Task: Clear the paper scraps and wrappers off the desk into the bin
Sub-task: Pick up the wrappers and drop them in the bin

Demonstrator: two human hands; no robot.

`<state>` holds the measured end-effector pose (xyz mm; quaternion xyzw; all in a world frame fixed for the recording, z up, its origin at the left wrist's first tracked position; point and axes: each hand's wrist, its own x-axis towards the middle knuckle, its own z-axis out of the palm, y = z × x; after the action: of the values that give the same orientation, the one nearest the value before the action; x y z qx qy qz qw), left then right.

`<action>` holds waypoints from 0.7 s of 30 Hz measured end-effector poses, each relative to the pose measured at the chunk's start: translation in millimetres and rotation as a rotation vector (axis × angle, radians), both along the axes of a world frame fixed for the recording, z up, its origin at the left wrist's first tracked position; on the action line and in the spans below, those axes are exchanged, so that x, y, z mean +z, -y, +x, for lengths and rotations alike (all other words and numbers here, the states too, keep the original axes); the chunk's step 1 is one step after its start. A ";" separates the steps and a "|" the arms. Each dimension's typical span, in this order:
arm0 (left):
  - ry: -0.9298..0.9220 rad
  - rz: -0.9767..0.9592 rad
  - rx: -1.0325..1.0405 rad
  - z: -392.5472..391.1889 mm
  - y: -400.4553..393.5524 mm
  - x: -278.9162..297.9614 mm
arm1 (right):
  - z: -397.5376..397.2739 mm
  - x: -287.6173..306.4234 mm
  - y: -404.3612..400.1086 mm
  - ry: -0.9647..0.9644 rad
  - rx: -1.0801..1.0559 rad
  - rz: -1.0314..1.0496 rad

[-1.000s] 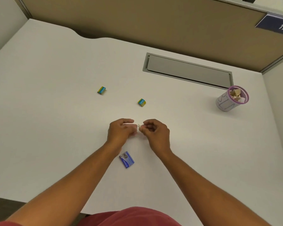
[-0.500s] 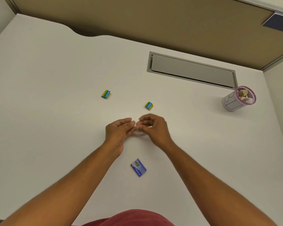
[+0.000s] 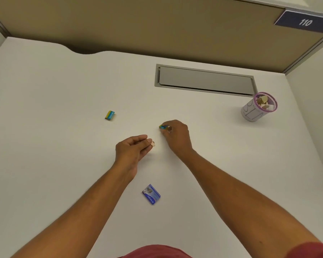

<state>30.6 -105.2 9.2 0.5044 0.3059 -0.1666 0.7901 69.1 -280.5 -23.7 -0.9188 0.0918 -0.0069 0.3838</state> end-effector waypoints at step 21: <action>0.439 0.238 -0.495 63.6 296.6 74.9 | -62.4 90.4 278.2 0.293 -0.658 0.239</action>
<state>94.2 -401.8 84.1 0.6758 0.0145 -0.2040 0.7082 6.7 -558.7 66.7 -0.7784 0.3261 -0.2505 0.4744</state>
